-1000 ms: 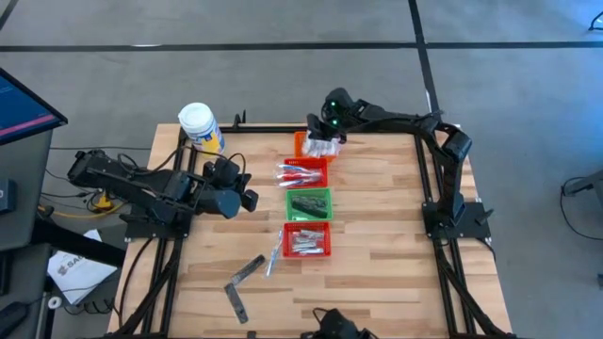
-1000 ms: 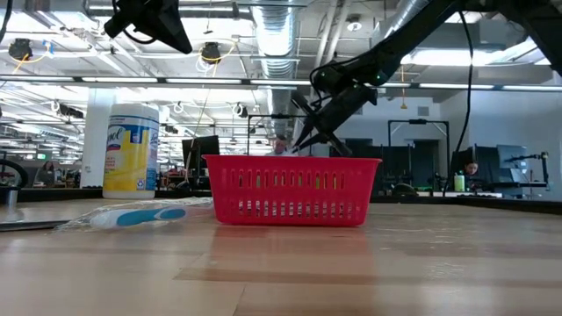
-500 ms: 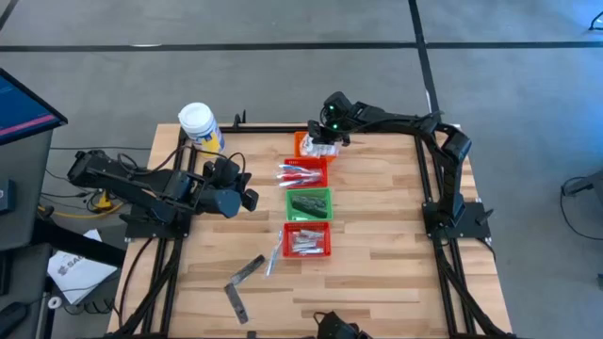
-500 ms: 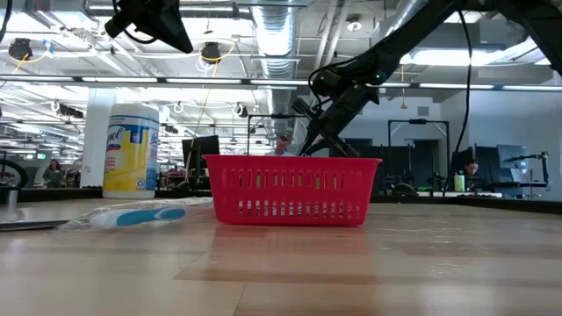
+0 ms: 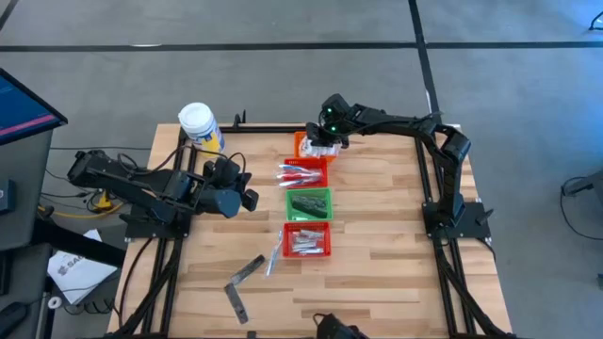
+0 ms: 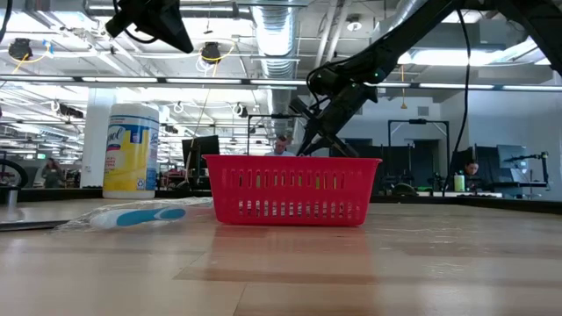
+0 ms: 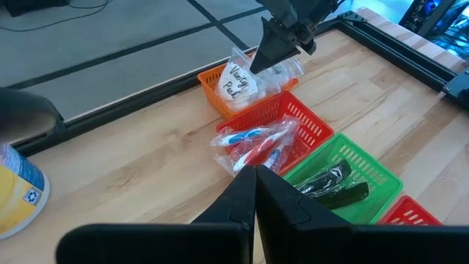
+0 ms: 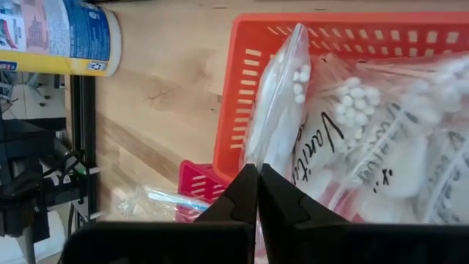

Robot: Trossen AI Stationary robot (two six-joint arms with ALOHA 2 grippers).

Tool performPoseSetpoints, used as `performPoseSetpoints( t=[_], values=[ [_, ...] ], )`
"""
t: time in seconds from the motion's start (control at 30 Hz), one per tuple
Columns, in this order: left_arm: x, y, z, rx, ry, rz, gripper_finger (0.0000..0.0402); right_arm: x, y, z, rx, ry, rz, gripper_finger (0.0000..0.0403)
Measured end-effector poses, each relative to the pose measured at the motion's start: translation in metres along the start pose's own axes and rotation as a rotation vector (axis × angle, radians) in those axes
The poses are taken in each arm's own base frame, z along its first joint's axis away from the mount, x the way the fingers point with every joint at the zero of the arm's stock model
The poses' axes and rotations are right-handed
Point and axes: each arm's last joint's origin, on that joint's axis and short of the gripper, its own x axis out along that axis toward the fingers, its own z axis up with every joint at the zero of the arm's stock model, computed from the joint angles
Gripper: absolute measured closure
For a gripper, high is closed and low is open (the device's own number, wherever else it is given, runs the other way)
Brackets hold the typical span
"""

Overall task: Pick & Place Travel size toiletries
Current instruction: Put the transparent cotton pack into the orange basket

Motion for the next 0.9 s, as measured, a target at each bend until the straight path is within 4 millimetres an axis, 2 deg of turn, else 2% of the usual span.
performPoseSetpoints(
  t=[0.13, 0.3, 0.4, 0.63, 0.77, 0.9],
  values=[
    [0.0, 0.0, 0.0, 0.004, -0.001, -0.002, 0.04, -0.001, -0.003, 0.002, 0.025, 0.005, -0.009, 0.0403],
    [0.0, -0.001, 0.001, 0.023, -0.003, -0.005, 0.04, 0.017, -0.011, -0.001, 0.051, 0.061, -0.044, 0.0403],
    [0.0, -0.001, 0.001, 0.024, -0.001, -0.007, 0.04, 0.018, 0.001, 0.0, 0.025, 0.046, -0.007, 0.0403],
    [0.0, -0.001, 0.0, 0.041, 0.015, -0.021, 0.04, 0.015, 0.002, 0.005, 0.033, -0.003, -0.035, 0.0401],
    [0.0, -0.001, 0.0, 0.047, 0.021, -0.026, 0.04, 0.014, -0.001, 0.008, 0.04, -0.007, -0.039, 0.0379],
    [0.0, -0.001, 0.0, 0.047, 0.021, -0.025, 0.04, 0.013, -0.001, 0.009, 0.032, -0.004, -0.038, 0.0337]
  ],
)
